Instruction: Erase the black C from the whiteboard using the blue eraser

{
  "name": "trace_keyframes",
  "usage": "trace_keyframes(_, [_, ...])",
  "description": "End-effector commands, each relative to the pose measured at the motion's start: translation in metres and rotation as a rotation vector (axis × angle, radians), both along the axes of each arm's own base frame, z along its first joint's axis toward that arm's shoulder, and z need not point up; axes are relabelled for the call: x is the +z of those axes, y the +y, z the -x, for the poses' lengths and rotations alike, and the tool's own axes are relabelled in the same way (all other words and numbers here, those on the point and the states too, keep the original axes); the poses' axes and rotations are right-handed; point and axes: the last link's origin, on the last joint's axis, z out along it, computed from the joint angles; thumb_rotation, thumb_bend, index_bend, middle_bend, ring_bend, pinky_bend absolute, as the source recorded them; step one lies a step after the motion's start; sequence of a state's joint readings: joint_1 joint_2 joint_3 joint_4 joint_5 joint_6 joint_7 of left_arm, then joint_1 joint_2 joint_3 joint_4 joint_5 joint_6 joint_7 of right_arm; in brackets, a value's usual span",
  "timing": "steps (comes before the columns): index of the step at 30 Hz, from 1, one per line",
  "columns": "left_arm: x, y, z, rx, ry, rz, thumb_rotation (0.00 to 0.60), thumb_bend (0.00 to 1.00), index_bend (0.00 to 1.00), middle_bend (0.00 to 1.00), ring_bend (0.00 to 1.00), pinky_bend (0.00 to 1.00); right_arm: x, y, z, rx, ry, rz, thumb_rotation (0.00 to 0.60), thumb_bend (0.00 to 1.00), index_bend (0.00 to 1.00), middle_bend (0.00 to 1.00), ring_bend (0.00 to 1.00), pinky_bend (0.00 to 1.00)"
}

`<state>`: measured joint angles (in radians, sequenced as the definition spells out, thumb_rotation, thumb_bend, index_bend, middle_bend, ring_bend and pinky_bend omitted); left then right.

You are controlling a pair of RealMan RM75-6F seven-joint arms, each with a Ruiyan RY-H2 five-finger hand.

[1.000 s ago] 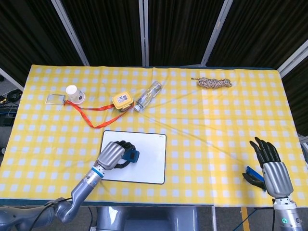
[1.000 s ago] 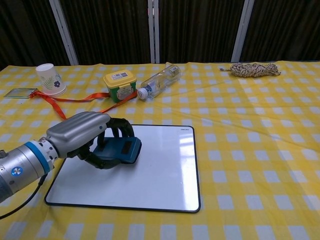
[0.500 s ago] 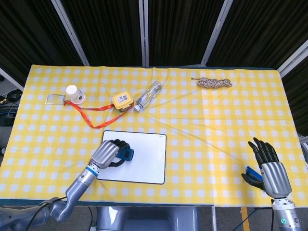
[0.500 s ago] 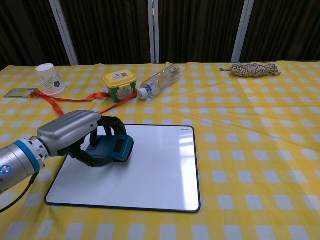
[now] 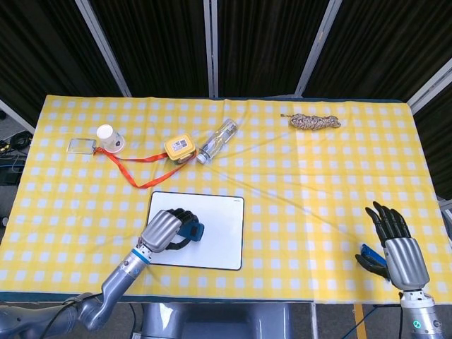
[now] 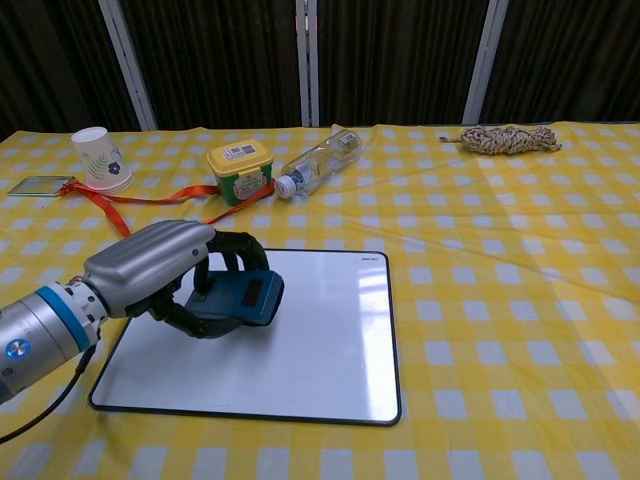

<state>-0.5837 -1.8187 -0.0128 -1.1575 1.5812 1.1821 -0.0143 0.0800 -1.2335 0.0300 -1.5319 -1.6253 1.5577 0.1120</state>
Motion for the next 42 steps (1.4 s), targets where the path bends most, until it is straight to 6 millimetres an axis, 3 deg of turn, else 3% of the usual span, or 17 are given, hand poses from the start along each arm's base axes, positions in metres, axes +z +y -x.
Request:
trace_keyframes(1, [0.012,0.008,0.004,0.005,-0.010,-0.046,0.600,0.63,0.76,0.57,0.53,0.52,0.000,0.000,0.000,0.001,0.002,0.000,0.600,0.06,0.02,0.00,0.00,0.00])
trace_keyframes(5, [0.038,0.021,0.017,0.014,-0.024,-0.111,0.600,0.63,0.76,0.57,0.53,0.52,-0.001,0.000,0.000,0.001,0.004,-0.003,0.600,0.06,0.02,0.00,0.00,0.00])
trace_keyframes(10, [0.074,0.032,0.046,0.056,-0.014,-0.167,0.600,0.62,0.75,0.57,0.53,0.52,-0.002,0.001,0.000,0.001,0.007,-0.005,0.600,0.06,0.02,0.00,0.00,0.00])
trace_keyframes(15, [0.100,0.030,0.079,0.096,0.067,-0.211,0.600,0.62,0.75,0.57,0.53,0.51,-0.004,0.001,-0.001,0.002,0.015,-0.010,0.600,0.06,0.02,0.00,0.00,0.00])
trace_keyframes(17, [0.111,0.023,0.101,0.128,0.147,-0.234,0.600,0.62,0.74,0.57,0.53,0.51,-0.005,0.002,-0.001,0.003,0.020,-0.015,0.600,0.06,0.02,0.00,0.00,0.00])
trace_keyframes(18, [0.114,0.015,0.112,0.151,0.180,-0.234,0.600,0.62,0.73,0.56,0.53,0.50,-0.007,0.002,-0.001,0.003,0.023,-0.019,0.600,0.06,0.02,0.00,0.00,0.00])
trace_keyframes(30, [0.108,-0.003,0.136,0.244,0.203,-0.190,0.600,0.61,0.56,0.42,0.41,0.40,-0.009,0.004,-0.003,0.009,0.027,-0.023,0.600,0.06,0.02,0.00,0.00,0.00])
trace_keyframes(33, [0.104,-0.003,0.136,0.255,0.207,-0.171,0.600,0.54,0.43,0.28,0.30,0.34,-0.009,0.004,-0.003,0.007,0.027,-0.021,0.600,0.06,0.02,0.00,0.00,0.00])
trace_keyframes(37, [0.104,-0.004,0.133,0.275,0.174,-0.168,0.600,0.32,0.17,0.02,0.04,0.11,-0.008,0.004,-0.003,0.009,0.027,-0.018,0.600,0.06,0.02,0.00,0.00,0.00])
trace_keyframes(40, [0.106,-0.007,0.132,0.288,0.153,-0.167,0.600,0.25,0.04,0.00,0.00,0.01,-0.009,0.004,-0.003,0.010,0.027,-0.019,0.600,0.06,0.02,0.00,0.00,0.00])
trace_keyframes(42, [0.108,-0.009,0.132,0.296,0.142,-0.163,0.600,0.22,0.00,0.00,0.00,0.00,-0.009,0.004,-0.003,0.009,0.028,-0.021,0.600,0.06,0.02,0.00,0.00,0.00])
